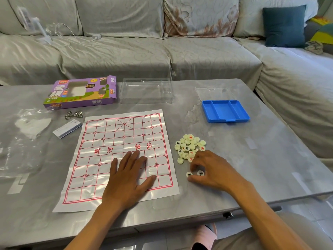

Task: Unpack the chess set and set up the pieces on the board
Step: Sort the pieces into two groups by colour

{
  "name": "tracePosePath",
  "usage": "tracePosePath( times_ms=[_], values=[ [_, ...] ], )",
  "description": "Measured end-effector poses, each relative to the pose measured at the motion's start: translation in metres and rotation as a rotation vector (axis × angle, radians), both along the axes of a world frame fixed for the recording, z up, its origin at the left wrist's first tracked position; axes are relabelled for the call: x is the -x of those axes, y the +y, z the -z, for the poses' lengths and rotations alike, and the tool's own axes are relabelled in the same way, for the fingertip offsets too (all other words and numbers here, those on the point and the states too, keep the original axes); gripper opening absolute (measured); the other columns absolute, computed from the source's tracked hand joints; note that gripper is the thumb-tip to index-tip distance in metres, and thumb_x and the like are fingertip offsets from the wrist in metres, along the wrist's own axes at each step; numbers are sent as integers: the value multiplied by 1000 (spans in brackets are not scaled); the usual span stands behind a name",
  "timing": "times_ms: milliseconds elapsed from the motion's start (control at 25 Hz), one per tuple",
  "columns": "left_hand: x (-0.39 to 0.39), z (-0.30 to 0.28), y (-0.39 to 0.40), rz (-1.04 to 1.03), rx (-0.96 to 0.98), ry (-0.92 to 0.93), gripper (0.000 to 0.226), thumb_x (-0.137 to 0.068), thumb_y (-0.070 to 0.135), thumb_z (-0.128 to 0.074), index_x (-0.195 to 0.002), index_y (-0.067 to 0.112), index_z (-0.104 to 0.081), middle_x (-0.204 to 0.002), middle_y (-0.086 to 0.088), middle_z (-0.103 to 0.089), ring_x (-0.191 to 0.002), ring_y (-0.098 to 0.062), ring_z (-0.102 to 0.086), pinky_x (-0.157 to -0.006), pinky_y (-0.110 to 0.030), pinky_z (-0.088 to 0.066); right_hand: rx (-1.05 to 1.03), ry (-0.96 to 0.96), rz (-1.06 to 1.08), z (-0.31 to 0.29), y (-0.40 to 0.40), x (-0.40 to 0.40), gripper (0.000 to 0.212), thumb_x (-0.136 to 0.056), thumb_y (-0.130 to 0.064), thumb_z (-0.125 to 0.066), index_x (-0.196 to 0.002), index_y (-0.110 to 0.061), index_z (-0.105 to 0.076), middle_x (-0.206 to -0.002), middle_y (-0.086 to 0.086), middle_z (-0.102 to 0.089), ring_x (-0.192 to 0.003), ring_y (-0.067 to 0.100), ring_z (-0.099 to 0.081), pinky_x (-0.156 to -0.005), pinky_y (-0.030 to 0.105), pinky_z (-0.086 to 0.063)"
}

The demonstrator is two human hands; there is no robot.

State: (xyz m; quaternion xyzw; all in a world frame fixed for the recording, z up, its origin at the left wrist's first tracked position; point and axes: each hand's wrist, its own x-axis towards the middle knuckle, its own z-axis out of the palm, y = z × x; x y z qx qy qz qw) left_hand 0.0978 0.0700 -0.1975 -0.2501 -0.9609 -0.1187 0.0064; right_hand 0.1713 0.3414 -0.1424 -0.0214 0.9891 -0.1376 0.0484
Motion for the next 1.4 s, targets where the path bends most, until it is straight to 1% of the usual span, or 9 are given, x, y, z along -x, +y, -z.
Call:
tracePosePath(
  times_ms=[80,200,360,480,720,880,1080,1280,1400],
  values=[
    [0,0,0,0,-1,5,81,-79,84,-8,-143,39,-29,-159,10,-12,-147,-18,-6,-118,-51,1,48,90,74,2,-5,4,25,-92,-49,-50,-109,-34,-61,-104,-15,-57,-98,7,-53,-78,21,-44],
    [-1,-1,0,-1,-6,4,82,-78,84,-7,-144,39,-29,-159,10,-11,-147,-17,-6,-118,-50,2,35,52,19,11,-19,14,33,-98,-42,-43,-129,-36,-53,-126,-12,-55,-111,12,-51,-84,27,-45],
    [-1,0,1,-3,-11,4,80,-79,84,-8,-143,39,-30,-159,10,-13,-147,-18,-8,-118,-52,0,30,23,107,11,-20,24,22,-97,-36,-46,-114,-27,-58,-116,-5,-61,-100,14,-55,-83,33,-50],
    [0,0,0,-6,14,-6,79,-79,83,-8,-143,40,-27,-159,11,-11,-148,-17,-5,-118,-51,1,38,-14,142,11,-20,28,24,-100,-33,-42,-109,-21,-60,-110,-1,-63,-95,17,-57,-81,33,-49],
    [1,1,0,-7,25,-13,80,-78,84,-7,-144,41,-23,-159,13,-6,-148,-16,-2,-118,-50,3,30,4,223,14,-6,28,30,-101,-29,-37,-98,-20,-65,-98,-1,-66,-86,19,-57,-75,35,-49],
    [0,1,-1,0,0,-7,81,-79,84,-7,-143,40,-27,-159,11,-11,-148,-17,-6,-118,-52,0,10,16,322,16,-6,27,26,-100,-26,-36,-85,-20,-57,-94,2,-65,-83,21,-55,-69,36,-45],
    [0,1,0,9,-22,1,80,-80,83,-10,-142,38,-32,-158,9,-17,-147,-19,-10,-118,-53,-3,85,75,253,11,-12,24,20,-96,-37,-47,-105,-29,-64,-100,-9,-64,-90,15,-57,-76,33,-50],
    [-1,1,0,2,-17,-2,80,-79,83,-10,-142,39,-30,-159,10,-14,-147,-18,-8,-118,-52,0,76,4,214,6,-8,24,14,-89,-29,-54,-91,-29,-68,-94,-10,-67,-85,12,-58,-76,33,-52],
    [0,0,-1,1,-18,-5,81,-78,84,-8,-142,39,-30,-159,11,-13,-147,-17,-7,-118,-51,1,98,-14,218,7,-8,22,14,-91,-27,-51,-98,-30,-63,-92,-11,-64,-84,11,-57,-76,31,-52]
  ],
)
